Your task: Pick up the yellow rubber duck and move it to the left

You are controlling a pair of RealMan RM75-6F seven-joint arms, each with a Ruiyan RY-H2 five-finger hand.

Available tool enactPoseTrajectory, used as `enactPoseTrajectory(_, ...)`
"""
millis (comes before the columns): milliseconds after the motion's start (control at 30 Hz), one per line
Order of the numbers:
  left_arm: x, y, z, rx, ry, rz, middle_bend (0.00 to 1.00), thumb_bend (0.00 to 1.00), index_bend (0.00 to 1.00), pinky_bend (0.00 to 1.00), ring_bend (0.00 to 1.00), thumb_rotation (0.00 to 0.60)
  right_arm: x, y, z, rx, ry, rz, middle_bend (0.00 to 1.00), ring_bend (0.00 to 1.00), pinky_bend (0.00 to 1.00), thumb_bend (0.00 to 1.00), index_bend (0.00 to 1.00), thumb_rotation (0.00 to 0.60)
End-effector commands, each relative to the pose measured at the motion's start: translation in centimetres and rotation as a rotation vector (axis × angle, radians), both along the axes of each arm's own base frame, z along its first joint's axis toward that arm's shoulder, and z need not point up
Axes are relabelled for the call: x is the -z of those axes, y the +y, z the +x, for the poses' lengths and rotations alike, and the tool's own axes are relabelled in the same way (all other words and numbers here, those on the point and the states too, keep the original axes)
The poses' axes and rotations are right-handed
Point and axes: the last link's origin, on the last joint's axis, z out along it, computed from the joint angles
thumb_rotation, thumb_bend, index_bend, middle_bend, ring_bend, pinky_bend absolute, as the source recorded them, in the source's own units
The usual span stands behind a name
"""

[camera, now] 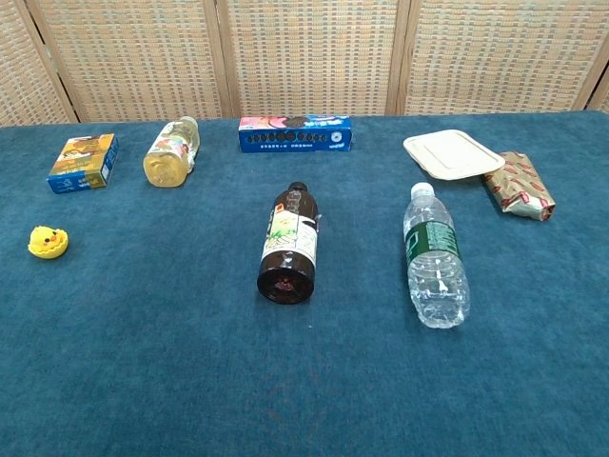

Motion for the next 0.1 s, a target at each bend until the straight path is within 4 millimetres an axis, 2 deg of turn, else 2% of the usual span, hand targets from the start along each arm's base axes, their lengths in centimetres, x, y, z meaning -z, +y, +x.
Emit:
enactPoseTrajectory(33,-2.3,-5.6,0.0,0.038,0.004,0.053,0.0,0.0,0.0,0.0,0.0,0.6,0.0,0.2,0.1,-0.005,0.006,-0.001,0.0,0.0,0.0,0.0,0.0,0.6)
enactPoseTrajectory(100,-2.8,-7.3,0.3,0.073,0.039,0.081,0.0,0.0,0.0,0.0,0.0,0.6,0.0,0.3,0.2,-0.007,0.009,-0.001,0.0,0.0,0.0,0.0,0.0,0.6)
